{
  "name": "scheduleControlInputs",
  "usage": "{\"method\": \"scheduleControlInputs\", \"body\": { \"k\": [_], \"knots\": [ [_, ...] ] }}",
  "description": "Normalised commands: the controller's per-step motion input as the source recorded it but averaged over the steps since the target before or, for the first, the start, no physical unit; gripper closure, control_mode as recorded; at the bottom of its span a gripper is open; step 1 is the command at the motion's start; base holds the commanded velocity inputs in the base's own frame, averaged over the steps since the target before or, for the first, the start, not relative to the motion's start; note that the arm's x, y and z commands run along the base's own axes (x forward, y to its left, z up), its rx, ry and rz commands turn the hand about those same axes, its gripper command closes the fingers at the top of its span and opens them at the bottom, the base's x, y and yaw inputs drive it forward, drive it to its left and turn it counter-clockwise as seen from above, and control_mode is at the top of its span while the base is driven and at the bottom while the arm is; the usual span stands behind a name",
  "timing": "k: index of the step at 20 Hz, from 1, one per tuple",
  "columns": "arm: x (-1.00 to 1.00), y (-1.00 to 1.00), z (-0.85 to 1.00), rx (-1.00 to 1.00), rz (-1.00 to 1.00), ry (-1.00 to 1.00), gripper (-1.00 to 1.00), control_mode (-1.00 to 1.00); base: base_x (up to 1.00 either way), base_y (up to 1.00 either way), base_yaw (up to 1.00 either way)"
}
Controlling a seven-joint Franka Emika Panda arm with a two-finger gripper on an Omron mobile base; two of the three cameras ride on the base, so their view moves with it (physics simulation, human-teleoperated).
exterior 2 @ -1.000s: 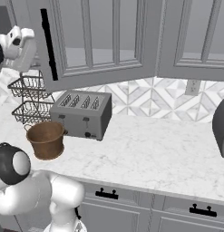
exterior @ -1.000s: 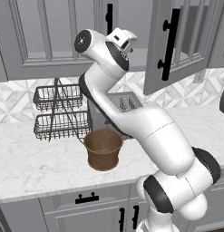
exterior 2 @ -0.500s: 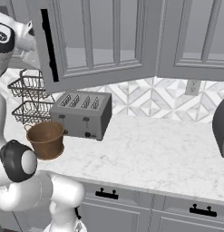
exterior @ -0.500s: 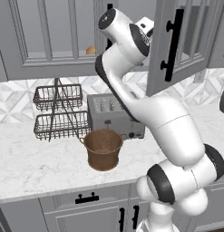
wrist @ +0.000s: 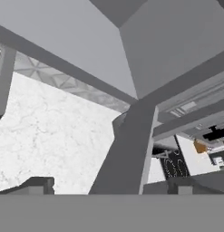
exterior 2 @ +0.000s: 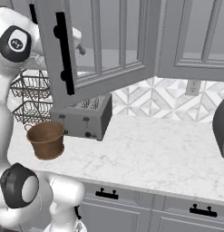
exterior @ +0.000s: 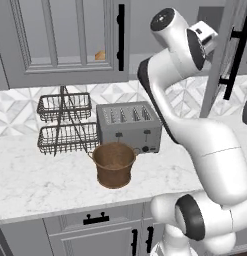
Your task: Open the cabinet, pick up the bread from the cabinet and place it in the basket. Then move the basket to the dining counter.
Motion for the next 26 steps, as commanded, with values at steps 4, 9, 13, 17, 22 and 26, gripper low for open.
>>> {"method": "scheduleControlInputs", "body": {
  "k": [4,9,13,17,22,26],
  "knots": [
    [0.0,-1.0,0.0,0.16,-0.05,-0.07,-1.0,-1.0,0.0,0.0,0.0],
    [-0.02,-1.0,0.0,0.17,-0.05,-0.1,-1.0,-1.0,0.0,0.0,0.0],
    [-0.23,-0.78,-0.04,0.19,0.0,-0.19,-1.0,-1.0,0.0,0.0,0.0],
    [-0.46,0.78,-0.26,0.17,0.0,-0.19,-1.0,-1.0,0.0,0.0,0.0],
    [-0.28,1.0,0.0,0.19,0.02,-0.06,-1.0,-1.0,0.0,0.0,0.0],
    [-0.01,1.0,0.16,0.16,0.1,-0.11,-1.0,-1.0,0.0,0.0,0.0]
  ]
}}
